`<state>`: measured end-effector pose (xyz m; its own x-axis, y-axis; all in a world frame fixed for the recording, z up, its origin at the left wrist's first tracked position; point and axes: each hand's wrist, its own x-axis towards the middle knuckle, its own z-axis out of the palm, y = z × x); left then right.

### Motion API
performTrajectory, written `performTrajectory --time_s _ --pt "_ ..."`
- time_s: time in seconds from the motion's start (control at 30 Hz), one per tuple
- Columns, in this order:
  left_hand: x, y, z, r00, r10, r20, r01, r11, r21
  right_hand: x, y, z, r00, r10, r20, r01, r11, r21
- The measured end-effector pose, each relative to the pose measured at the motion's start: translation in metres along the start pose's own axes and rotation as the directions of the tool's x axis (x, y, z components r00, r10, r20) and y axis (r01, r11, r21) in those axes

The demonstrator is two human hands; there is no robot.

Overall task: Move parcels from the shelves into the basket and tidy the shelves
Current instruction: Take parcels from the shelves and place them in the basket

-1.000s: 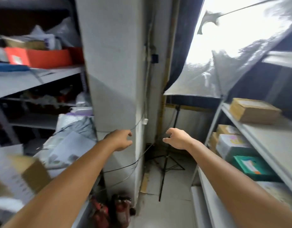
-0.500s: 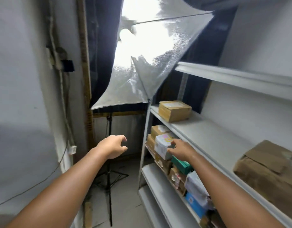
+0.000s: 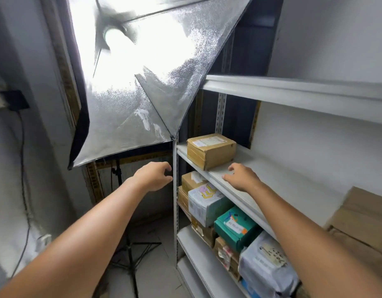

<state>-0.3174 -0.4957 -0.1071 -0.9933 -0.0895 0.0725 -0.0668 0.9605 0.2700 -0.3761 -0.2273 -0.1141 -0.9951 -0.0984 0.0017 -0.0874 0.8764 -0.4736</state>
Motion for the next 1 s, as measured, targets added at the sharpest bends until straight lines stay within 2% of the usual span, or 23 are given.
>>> performTrajectory --time_s 0.2,0.47,0.6,0.77,1.0 --pt "0.075 0.007 -0.003 1.000 -0.010 -0.028 0.007 0.996 -0.092 0.064 -0.009 -0.005 0.996 -0.002 -0.085 0.011 0.994 0.106" --pt "0.175 0.010 0.025 0.997 0.043 -0.063 -0.057 0.969 -0.239 0.131 -0.024 0.015 0.983 0.166 -0.075 -0.129 0.925 0.357" --pt "0.220 0.008 0.036 0.995 0.065 -0.082 -0.089 0.935 -0.344 0.158 -0.036 0.025 0.966 0.240 -0.095 -0.160 0.846 0.509" --pt "0.256 0.003 0.051 0.995 0.094 0.015 -0.080 0.910 -0.407 0.183 -0.041 0.045 0.961 0.275 -0.039 -0.189 0.749 0.634" --pt "0.277 0.008 0.056 0.975 0.145 0.166 0.000 0.753 -0.658 0.200 -0.030 0.050 0.942 0.329 0.074 -0.264 0.584 0.767"
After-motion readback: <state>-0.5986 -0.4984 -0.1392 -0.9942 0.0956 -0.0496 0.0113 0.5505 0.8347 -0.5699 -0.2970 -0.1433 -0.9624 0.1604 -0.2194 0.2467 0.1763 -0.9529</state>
